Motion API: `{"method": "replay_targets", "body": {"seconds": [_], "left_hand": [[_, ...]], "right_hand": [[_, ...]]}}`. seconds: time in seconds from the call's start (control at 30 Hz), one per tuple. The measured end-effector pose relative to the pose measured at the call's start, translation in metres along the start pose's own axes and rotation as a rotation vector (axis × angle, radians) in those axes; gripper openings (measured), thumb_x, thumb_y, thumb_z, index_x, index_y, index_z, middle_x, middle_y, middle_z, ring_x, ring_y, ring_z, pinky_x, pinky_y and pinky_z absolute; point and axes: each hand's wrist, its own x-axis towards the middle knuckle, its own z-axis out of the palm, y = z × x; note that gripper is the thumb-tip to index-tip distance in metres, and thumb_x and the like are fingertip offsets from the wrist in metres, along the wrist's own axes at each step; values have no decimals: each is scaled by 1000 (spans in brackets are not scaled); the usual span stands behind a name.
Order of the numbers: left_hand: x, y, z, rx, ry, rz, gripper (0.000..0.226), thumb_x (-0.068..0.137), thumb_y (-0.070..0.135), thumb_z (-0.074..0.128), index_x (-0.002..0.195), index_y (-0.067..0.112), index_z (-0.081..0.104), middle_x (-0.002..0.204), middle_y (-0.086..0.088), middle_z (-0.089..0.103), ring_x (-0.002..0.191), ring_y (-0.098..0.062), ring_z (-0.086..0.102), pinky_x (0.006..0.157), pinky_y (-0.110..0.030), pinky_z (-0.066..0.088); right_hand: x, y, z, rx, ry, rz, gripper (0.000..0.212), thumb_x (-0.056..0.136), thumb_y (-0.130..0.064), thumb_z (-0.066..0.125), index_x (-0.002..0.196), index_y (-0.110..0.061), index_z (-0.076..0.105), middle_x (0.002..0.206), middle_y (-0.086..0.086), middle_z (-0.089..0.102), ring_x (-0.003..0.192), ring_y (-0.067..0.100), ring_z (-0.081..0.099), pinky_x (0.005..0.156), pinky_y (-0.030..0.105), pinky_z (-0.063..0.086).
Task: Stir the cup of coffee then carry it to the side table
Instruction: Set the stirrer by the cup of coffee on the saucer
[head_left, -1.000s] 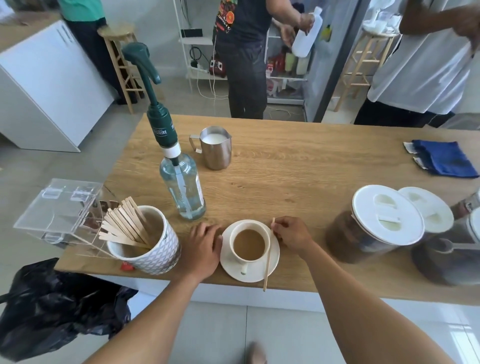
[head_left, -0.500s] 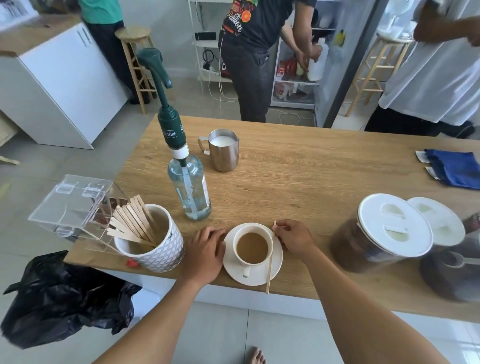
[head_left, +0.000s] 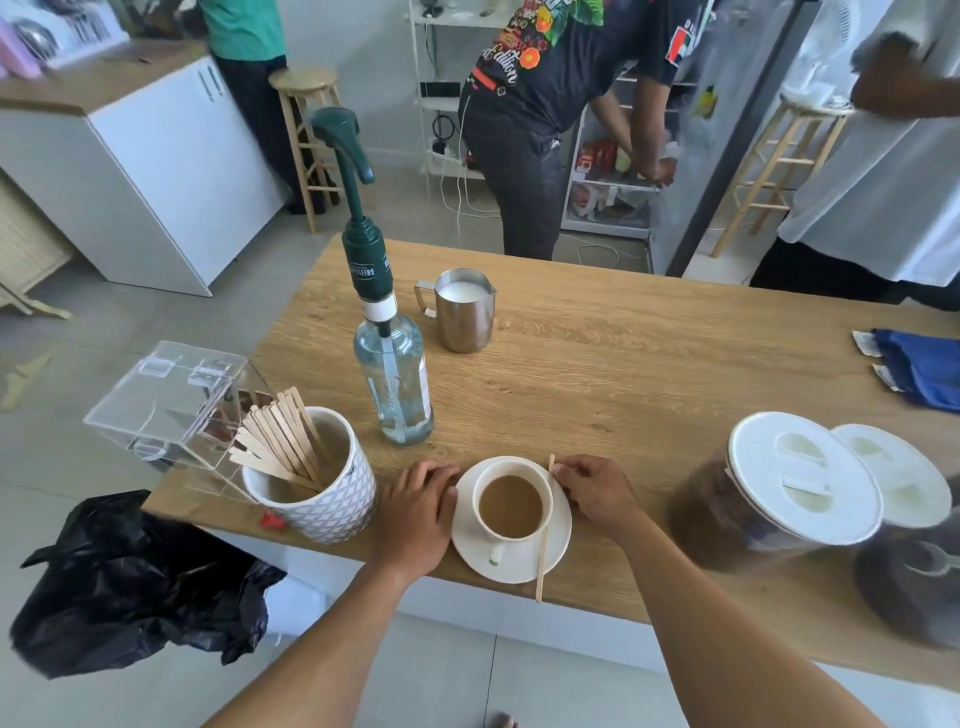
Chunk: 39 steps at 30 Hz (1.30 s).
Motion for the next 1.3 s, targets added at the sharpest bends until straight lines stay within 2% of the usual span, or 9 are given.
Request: {"method": "replay_targets", "body": {"seconds": [0.2, 0.43, 0.63, 0.8, 0.9, 1.03, 1.17, 1.23, 1.3], "left_hand": [[-4, -1, -7, -17, -34, 6, 65, 93, 53, 10, 141, 31, 48, 139, 9, 46, 128, -13, 36, 106, -32, 30], [-8, -9, -11, -21, -92, 52, 70, 92, 57, 9, 144, 26, 46, 146, 10, 42, 134, -14, 35, 110, -33, 30], [-7, -9, -19, -99, -140, 60, 47, 102, 39, 40, 147, 23, 40, 151, 6, 41, 140, -17, 32, 115, -33, 24], [3, -7, -33, -167, -180, 57, 67, 90, 34, 63, 150, 22, 35, 155, 2, 35, 144, -18, 28, 117, -32, 21], [0, -4, -38, -188, -251, 83, 81, 84, 37, 72, 152, 23, 29, 158, 2, 30, 146, -18, 24, 119, -33, 19], [6, 1, -39, -180, -293, 159, 93, 74, 45, 79, 151, 27, 30, 156, 4, 33, 144, -17, 26, 117, -32, 21], [12, 10, -38, -234, -305, 151, 97, 68, 51, 83, 149, 29, 35, 153, 9, 35, 144, -13, 25, 117, -36, 22], [15, 10, -36, -263, -321, 142, 99, 62, 57, 83, 146, 33, 38, 151, 11, 38, 142, -13, 28, 117, -40, 25], [20, 9, -34, -285, -334, 132, 103, 54, 67, 81, 144, 38, 39, 149, 13, 40, 141, -12, 32, 115, -43, 30]], "right_hand": [[-3, -3, 3, -9, 19, -2, 16, 92, -27, 61, 101, -19, 72, 90, -2, 72, 83, 16, 64, 85, 36, 53], [-29, -5, 5, -17, 92, -3, 28, 96, -39, 50, 108, -16, 63, 97, -2, 69, 90, 16, 63, 80, 34, 50], [-69, 6, 2, -177, 129, -38, 45, 97, -39, 50, 134, -14, 48, 116, 3, 62, 95, 12, 52, 81, 26, 37], [-81, 11, -3, -261, 42, -70, 64, 91, -38, 61, 145, -14, 38, 132, 4, 58, 116, 16, 57, 96, 31, 44], [-90, 14, 1, -262, -27, -84, 82, 82, -37, 72, 150, -17, 30, 144, 1, 47, 123, 16, 55, 104, 33, 43], [-94, 9, 5, -363, -40, -232, 80, 75, -41, 76, 143, -33, 34, 142, -6, 43, 132, 17, 41, 109, 38, 34], [-86, 4, 4, -500, -38, -302, 86, 73, -49, 75, 144, -31, 31, 146, -7, 39, 140, 17, 28, 112, 33, 18], [-81, 1, 4, -523, -53, -338, 88, 65, -62, 72, 140, -37, 34, 142, -12, 42, 138, 14, 32, 112, 34, 21], [-77, 1, 4, -485, -78, -322, 92, 61, -64, 74, 140, -39, 35, 142, -16, 43, 135, 9, 31, 111, 35, 23]]}}
